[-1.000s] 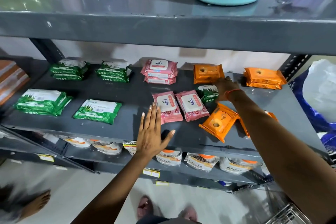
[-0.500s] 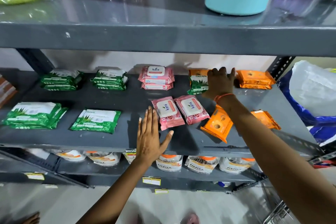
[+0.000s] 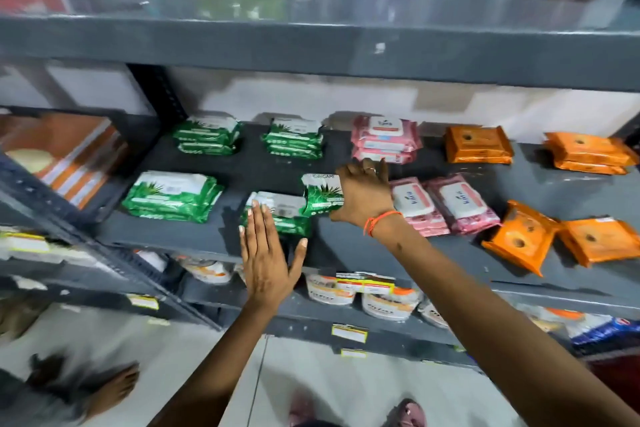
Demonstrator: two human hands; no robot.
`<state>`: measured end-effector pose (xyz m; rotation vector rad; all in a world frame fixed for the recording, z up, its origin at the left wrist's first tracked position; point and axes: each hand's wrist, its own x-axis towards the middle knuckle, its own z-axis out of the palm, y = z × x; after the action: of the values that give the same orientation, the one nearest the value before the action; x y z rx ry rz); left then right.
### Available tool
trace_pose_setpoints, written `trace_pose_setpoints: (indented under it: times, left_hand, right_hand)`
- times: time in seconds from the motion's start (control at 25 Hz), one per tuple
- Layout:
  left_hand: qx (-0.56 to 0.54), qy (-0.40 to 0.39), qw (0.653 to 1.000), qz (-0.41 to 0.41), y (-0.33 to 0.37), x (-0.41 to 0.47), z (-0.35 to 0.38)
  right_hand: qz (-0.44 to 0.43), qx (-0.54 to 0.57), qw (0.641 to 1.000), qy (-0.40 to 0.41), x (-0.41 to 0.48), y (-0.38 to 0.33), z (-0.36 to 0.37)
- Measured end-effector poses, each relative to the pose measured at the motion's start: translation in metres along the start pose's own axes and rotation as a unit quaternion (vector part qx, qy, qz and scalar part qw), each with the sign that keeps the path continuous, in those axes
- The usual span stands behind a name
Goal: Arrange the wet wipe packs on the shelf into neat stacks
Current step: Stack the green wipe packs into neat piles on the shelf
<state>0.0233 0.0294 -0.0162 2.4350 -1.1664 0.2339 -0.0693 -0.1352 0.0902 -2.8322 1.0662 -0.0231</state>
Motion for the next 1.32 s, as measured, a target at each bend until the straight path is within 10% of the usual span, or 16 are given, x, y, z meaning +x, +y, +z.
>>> trace_pose_setpoints:
  times: [0.88,1.08,1.32]
  left_hand:
    - [0.003,-0.051,0.999,-0.018,-0.083,0.007,-0.001]
    - [-0.174,-0.014,0.982,-0.068,-0.074,0.018,-0.013]
    - [-0.371,-0.04,0.901,-0.223,-0.052,0.081,-0.028]
  right_hand:
    - [-0.13,0.003,0.991,0.004,0.024,-0.09,0.065]
    - [-0.149,-0.018,0.989,0.012,0.026,-0.097,0.065]
    - [0.079,0.28,0.94,0.178,0.015,-0.088,0.062]
